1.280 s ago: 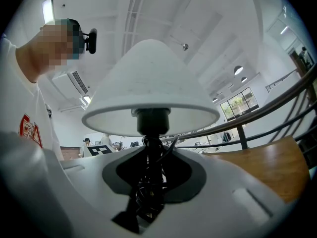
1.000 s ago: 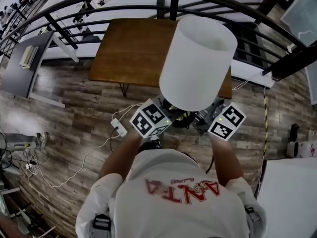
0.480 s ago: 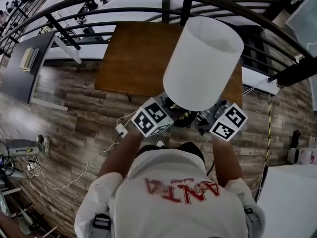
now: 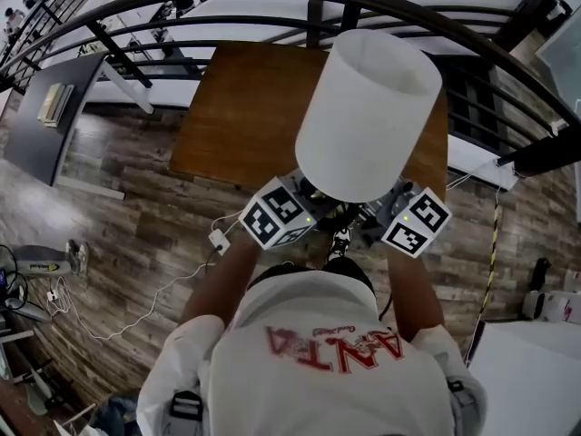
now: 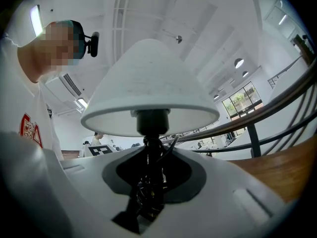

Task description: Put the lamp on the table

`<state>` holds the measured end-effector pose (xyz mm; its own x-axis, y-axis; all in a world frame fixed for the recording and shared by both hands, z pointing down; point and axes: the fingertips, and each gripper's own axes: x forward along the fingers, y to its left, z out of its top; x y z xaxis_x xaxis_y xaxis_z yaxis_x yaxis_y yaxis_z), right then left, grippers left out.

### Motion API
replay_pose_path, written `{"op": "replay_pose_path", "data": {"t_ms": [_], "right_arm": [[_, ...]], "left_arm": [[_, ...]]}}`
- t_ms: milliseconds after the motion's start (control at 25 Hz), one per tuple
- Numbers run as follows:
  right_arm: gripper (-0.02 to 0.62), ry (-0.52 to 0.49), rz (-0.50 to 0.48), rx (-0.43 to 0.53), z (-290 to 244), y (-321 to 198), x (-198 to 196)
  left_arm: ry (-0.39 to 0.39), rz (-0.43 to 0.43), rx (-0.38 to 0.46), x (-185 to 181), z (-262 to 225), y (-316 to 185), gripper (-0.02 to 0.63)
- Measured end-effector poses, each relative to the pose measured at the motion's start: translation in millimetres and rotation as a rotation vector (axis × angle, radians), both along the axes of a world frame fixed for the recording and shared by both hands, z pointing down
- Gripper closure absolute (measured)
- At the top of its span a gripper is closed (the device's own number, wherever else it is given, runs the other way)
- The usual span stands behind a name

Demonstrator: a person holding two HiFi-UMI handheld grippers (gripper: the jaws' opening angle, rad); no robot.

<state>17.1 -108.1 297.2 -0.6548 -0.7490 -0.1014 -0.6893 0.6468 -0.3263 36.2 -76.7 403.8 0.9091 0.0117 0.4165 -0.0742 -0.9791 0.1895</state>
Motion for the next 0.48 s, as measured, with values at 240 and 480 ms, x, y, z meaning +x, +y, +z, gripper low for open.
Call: {"op": "replay_pose_path", "data": {"t_ms": [240,480], "right_arm": [[0.504,0.014,-0.067,-0.008,7.0,-40.9,49.6],[0.505,0.025,-0.129,-0.004,12.1,-65.3,89.1]], "left_arm": [[0.009,-0.065,-0.015,53.4,7.1,-41.5,0.497],[0.011,-0.132,-0.013,96.2,11.8,-68.5,0.497]]}}
